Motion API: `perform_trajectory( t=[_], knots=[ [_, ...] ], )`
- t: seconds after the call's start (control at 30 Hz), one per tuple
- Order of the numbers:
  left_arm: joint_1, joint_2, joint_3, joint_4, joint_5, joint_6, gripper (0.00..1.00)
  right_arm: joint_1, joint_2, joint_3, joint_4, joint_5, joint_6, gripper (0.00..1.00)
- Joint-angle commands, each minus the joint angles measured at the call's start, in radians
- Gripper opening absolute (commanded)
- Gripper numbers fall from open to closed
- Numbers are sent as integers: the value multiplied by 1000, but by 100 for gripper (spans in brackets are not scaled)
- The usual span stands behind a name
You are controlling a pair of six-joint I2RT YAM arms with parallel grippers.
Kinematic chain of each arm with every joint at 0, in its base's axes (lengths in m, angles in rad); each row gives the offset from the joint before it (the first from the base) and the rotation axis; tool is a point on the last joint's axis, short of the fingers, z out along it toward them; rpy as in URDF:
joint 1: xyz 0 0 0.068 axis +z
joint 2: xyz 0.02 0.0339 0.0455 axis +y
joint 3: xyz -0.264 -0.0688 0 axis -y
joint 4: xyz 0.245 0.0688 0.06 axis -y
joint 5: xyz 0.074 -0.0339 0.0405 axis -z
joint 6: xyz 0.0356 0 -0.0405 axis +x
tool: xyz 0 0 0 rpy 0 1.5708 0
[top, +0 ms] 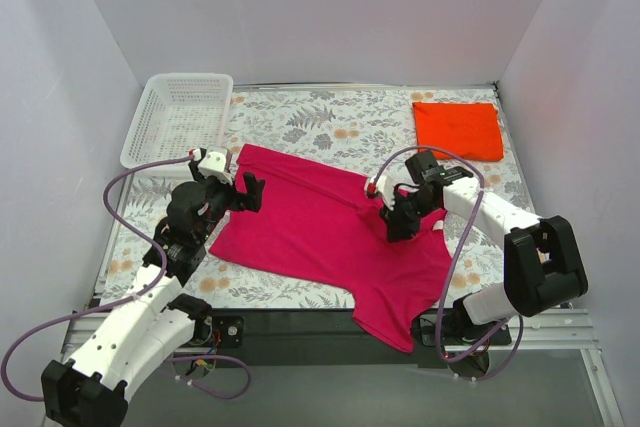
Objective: Fold and stack the t-shirts
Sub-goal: Fold the tshirt
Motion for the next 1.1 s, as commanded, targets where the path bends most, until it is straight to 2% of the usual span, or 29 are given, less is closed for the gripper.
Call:
perform_trajectory(
  t=[0.0, 0.07, 0.13, 0.17, 0.3, 0.47, 0.63, 0.73, 0.83, 0.87, 0.97, 1.03, 1.07],
  knots=[
    [3, 4, 2, 5, 1, -7, 84, 44, 5, -29, -103, 41, -137, 30],
    [3, 7, 2, 5, 3, -7, 84, 44, -7, -30, -108, 62, -148, 45],
    [3, 7, 3, 3, 3, -9, 84, 41, -33, -20, -91, 92, -142, 53],
    [5, 7, 3, 5, 3, -9, 84, 28, -38, -4, -85, 95, -131, 59],
    [3, 12, 5, 5, 6, -10, 84, 18, -32, 29, -25, 74, -47, 59],
    [3, 12, 3, 5, 4, -10, 84, 20, 88, 80, 98, -36, 144, 53],
    [5, 12, 3, 1, 1, -12, 84, 24, 233, 187, 116, -27, 227, 53],
    [3, 15, 2, 3, 6, -12, 84, 24, 267, 198, 115, -46, 243, 54],
    [3, 21, 3, 3, 7, -10, 84, 38, 275, 200, 115, -61, 243, 46],
    [5, 24, 5, 1, 7, -10, 84, 46, 274, 198, 113, -69, 240, 34],
    [3, 24, 5, 3, 7, -10, 84, 75, 257, 197, 96, -83, 206, 18],
    [5, 26, 5, 1, 7, -10, 84, 92, 237, 191, 90, -81, 183, 16],
    [3, 26, 3, 3, 6, -10, 84, 107, 231, 189, 89, -81, 180, 11]
  ],
)
